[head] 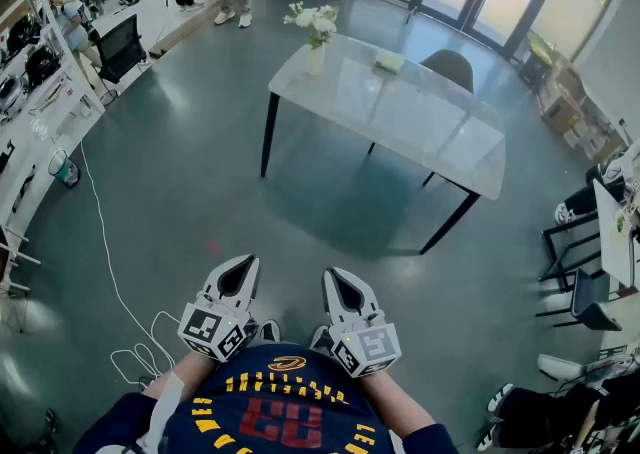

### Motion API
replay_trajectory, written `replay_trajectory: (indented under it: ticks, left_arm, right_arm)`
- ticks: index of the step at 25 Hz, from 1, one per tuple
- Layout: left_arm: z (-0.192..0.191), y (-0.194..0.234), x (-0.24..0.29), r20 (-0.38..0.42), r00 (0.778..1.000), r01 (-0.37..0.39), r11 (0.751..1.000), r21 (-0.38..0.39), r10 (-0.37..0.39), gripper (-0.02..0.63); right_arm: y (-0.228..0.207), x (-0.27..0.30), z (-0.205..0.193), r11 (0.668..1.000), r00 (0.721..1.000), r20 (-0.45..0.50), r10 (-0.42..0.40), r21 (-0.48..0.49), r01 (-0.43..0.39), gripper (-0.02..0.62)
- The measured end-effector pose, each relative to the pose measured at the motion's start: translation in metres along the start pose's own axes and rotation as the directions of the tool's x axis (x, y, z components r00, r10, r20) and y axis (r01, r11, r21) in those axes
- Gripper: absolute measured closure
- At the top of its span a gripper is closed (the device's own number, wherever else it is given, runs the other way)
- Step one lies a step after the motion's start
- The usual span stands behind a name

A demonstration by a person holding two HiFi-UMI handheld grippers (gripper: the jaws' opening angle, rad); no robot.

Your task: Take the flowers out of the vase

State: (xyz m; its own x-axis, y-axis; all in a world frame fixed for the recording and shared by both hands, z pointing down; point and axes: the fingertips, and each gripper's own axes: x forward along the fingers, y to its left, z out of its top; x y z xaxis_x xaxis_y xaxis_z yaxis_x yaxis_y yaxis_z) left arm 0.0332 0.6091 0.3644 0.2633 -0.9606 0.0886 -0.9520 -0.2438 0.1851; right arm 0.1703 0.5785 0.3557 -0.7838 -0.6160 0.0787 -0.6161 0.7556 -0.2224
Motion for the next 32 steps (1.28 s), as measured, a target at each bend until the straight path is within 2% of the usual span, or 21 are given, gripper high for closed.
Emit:
replay_trajectory:
  ticks: [8, 15, 21, 27, 32]
  left_arm:
    - [-0.002, 0.013, 0.003, -0.013, 1.0, 0.007, 1.0, -0.006, -0.007, 0.603]
    - [-0.003, 0.042, 0.002, -0.024, 1.0, 0.017, 1.0, -0.023, -0.018, 0.603]
    - [-0.016, 0.069, 0.006, -0.05, 0.998, 0.047, 0.998, -0.053, -0.049, 0.603]
    - [-0.022, 0.083, 0.033, -0.074, 0.993, 0.082, 0.994, -0.074, -0.087, 0.603]
    - [-0.022, 0.099, 0.068, -0.092, 0.991, 0.089, 0.994, -0.065, -0.095, 0.603]
  right_arm:
    - [0.0, 0.012, -0.006, 1.0, 1.0, -0.017, -0.017, 0.006, 0.017, 0.588]
    - [0.002, 0.034, -0.007, 0.995, 0.997, -0.001, -0.083, 0.061, 0.083, 0.588]
    - [0.015, 0.052, -0.03, 0.992, 0.992, -0.055, -0.11, 0.054, 0.113, 0.588]
    - [-0.003, 0.07, -0.037, 0.985, 0.984, -0.08, -0.156, 0.065, 0.162, 0.588]
    - [-0.029, 0.105, -0.039, 0.984, 0.986, -0.087, -0.145, 0.091, 0.153, 0.588]
